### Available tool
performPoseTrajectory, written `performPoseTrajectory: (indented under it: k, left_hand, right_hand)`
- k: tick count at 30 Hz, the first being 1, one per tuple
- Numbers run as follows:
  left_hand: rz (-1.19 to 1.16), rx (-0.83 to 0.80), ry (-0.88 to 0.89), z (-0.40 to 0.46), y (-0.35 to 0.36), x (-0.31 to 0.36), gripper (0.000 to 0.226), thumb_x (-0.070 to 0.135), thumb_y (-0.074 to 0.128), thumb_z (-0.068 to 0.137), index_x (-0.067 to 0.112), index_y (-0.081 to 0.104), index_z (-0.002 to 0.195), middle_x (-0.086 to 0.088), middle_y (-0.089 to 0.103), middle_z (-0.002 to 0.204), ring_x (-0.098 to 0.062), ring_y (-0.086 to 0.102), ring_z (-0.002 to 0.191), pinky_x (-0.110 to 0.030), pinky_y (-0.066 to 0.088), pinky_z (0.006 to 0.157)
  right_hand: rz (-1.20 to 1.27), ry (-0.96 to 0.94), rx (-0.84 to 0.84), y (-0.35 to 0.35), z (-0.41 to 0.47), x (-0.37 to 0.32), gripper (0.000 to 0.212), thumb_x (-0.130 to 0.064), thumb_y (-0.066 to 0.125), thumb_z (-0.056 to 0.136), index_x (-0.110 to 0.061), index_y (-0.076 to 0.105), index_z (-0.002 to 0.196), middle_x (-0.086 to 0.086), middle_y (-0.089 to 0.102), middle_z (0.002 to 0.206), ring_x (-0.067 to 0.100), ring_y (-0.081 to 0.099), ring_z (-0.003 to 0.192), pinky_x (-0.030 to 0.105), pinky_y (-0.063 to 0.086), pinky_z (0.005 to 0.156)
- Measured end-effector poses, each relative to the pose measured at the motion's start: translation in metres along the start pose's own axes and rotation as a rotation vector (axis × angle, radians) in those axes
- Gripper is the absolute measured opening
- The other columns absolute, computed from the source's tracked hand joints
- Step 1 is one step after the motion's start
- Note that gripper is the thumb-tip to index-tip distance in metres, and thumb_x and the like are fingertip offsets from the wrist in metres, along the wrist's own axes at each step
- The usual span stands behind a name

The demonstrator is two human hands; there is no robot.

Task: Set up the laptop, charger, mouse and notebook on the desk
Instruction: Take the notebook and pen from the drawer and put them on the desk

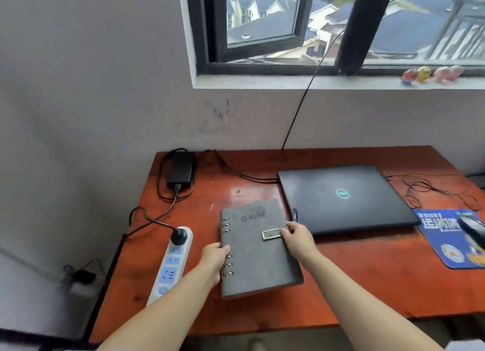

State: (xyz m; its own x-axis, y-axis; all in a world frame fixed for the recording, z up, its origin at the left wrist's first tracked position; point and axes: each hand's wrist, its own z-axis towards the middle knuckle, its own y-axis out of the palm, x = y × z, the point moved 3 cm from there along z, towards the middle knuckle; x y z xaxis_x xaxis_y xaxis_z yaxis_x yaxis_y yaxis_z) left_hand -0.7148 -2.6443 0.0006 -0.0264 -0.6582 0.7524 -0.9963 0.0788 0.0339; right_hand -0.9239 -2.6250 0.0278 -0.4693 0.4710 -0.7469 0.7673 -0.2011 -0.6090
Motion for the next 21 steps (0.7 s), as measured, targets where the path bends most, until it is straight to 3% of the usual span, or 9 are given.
performPoseTrajectory:
  k: [4, 7, 10, 13, 15, 17, 21]
  left_hand:
    - [0.14, 0.131, 0.006, 0.036, -0.005, -0.002, 0.018, -0.001, 0.05, 0.087, 0.006, 0.064, 0.077, -0.014, 0.059, 0.07, -0.02, 0.053, 0.05, -0.023, 0.046, 0.048]
    - [0.361, 0.215, 0.079, 0.057, -0.002, 0.007, 0.016, 0.008, 0.059, 0.084, 0.006, 0.069, 0.096, -0.014, 0.071, 0.092, -0.029, 0.065, 0.078, -0.033, 0.052, 0.071]
    - [0.607, 0.252, 0.093, 0.065, 0.001, 0.014, 0.028, 0.019, 0.061, 0.084, 0.008, 0.064, 0.109, -0.012, 0.067, 0.109, -0.029, 0.063, 0.095, -0.032, 0.048, 0.079]
    - [0.673, 0.226, 0.115, 0.07, 0.002, 0.013, 0.036, 0.021, 0.061, 0.084, 0.008, 0.057, 0.118, -0.018, 0.061, 0.115, -0.033, 0.059, 0.105, -0.034, 0.045, 0.089]
    - [0.672, 0.197, 0.117, 0.072, 0.002, 0.013, 0.047, 0.02, 0.061, 0.086, 0.013, 0.05, 0.131, -0.02, 0.058, 0.12, -0.035, 0.056, 0.11, -0.035, 0.044, 0.095]
    - [0.663, 0.168, 0.12, 0.073, 0.001, 0.012, 0.056, 0.019, 0.06, 0.087, 0.017, 0.042, 0.14, -0.021, 0.056, 0.123, -0.035, 0.054, 0.115, -0.038, 0.043, 0.1]
    - [0.645, 0.14, 0.122, 0.071, -0.001, 0.012, 0.059, 0.02, 0.061, 0.087, 0.019, 0.04, 0.142, -0.023, 0.057, 0.124, -0.035, 0.054, 0.116, -0.041, 0.042, 0.102]
  right_hand:
    - [-0.146, 0.026, -0.048, 0.027, 0.028, 0.007, 0.022, -0.011, 0.052, 0.088, -0.002, 0.066, 0.103, 0.018, 0.068, 0.108, 0.033, 0.06, 0.102, 0.032, 0.045, 0.081]
    - [-0.288, 0.055, -0.057, 0.035, 0.046, 0.013, 0.026, -0.015, 0.049, 0.09, -0.003, 0.063, 0.107, 0.02, 0.063, 0.113, 0.035, 0.057, 0.105, 0.036, 0.046, 0.086]
    - [-0.407, 0.079, -0.069, 0.034, 0.055, 0.016, 0.028, -0.021, 0.047, 0.092, -0.003, 0.062, 0.107, 0.021, 0.059, 0.113, 0.037, 0.056, 0.104, 0.04, 0.047, 0.086]
    - [-0.594, 0.047, -0.069, 0.029, 0.056, 0.013, 0.025, -0.02, 0.042, 0.092, -0.006, 0.059, 0.105, 0.016, 0.053, 0.111, 0.035, 0.054, 0.104, 0.039, 0.047, 0.081]
    - [-0.689, -0.059, -0.008, 0.024, 0.053, 0.003, 0.024, -0.011, 0.039, 0.089, -0.01, 0.053, 0.108, 0.013, 0.05, 0.107, 0.034, 0.053, 0.099, 0.039, 0.047, 0.074]
    - [-0.704, -0.198, 0.005, 0.027, 0.051, -0.012, 0.036, -0.01, 0.039, 0.087, -0.016, 0.046, 0.121, 0.012, 0.049, 0.107, 0.036, 0.056, 0.091, 0.039, 0.046, 0.069]
    - [-0.793, -0.299, -0.141, 0.068, 0.047, -0.036, 0.059, -0.017, 0.034, 0.093, -0.024, 0.013, 0.148, 0.011, 0.062, 0.113, 0.033, 0.063, 0.093, 0.035, 0.044, 0.069]
